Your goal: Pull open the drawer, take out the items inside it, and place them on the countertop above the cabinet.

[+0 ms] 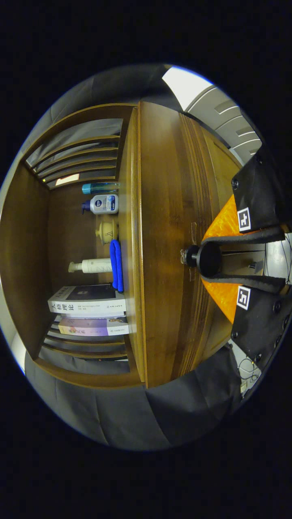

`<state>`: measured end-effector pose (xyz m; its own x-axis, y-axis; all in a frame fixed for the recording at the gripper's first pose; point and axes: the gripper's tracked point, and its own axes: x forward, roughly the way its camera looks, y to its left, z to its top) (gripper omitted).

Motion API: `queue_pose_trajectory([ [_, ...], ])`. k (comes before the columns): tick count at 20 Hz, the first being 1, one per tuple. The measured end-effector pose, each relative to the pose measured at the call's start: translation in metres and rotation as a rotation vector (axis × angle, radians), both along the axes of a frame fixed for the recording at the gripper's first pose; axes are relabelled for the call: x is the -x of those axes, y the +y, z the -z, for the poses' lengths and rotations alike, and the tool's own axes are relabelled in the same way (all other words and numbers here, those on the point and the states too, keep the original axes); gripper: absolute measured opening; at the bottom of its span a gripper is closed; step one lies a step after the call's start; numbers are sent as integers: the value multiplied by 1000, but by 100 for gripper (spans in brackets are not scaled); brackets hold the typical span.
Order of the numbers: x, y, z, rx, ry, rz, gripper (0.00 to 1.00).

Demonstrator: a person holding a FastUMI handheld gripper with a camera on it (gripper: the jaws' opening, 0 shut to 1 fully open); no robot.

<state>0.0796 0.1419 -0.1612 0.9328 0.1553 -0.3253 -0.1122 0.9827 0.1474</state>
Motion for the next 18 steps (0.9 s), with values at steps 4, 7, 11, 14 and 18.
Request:
queue_pose_trajectory([
  [4, 15, -1, 0, -5, 4, -7, 35],
  [7, 27, -2, 0, 5, -4, -11, 35],
  [11, 46, -4, -1, 14, -12, -23, 35],
  [14, 55, -4, -1, 13, -12, -28, 35],
  [18, 64, -4, -2, 15, -14, -25, 35],
])
